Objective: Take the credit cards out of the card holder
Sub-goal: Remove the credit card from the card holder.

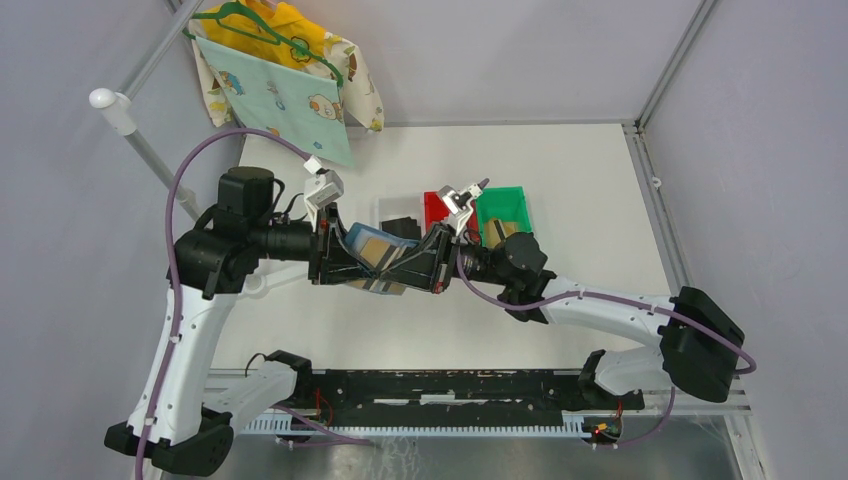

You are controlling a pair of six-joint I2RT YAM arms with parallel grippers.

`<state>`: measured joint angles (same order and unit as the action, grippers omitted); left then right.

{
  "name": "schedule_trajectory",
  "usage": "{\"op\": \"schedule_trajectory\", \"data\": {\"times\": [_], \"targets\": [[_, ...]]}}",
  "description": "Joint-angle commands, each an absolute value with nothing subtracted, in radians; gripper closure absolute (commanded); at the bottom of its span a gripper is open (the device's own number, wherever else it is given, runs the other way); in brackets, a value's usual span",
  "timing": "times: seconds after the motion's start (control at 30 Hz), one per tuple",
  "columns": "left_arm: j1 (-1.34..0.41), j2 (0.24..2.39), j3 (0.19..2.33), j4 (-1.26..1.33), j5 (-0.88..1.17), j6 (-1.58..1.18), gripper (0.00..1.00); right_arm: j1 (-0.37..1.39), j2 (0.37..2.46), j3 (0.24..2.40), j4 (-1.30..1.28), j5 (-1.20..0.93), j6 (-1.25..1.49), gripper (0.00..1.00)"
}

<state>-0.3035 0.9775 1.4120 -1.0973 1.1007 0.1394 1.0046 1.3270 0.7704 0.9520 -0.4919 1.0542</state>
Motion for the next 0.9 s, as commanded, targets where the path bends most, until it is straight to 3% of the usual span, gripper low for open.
{"op": "schedule_trajectory", "data": {"times": [0.0,0.2,0.6,0.8,0.87], "targets": [[-0.321,0.967,1.424,-1.099,1.239,0.119,0.64,1.004,1.341,0.821,0.980,-0.434,1.056,1.00],[-0.322,0.973,1.443,-1.108,1.252,0.118,0.60,0.999,1.320,0.764,0.996,-0.430,1.054,1.00],[-0.322,0.980,1.461,-1.109,1.275,0.105,0.63,0.989,1.252,0.672,0.991,-0.415,1.043,1.00],[-0.322,0.983,1.462,-1.109,1.269,0.102,0.75,0.989,1.248,0.674,0.996,-0.420,1.043,1.00],[-0.322,0.982,1.456,-1.106,1.257,0.103,0.82,0.991,1.251,0.682,1.003,-0.423,1.046,0.85]]}}
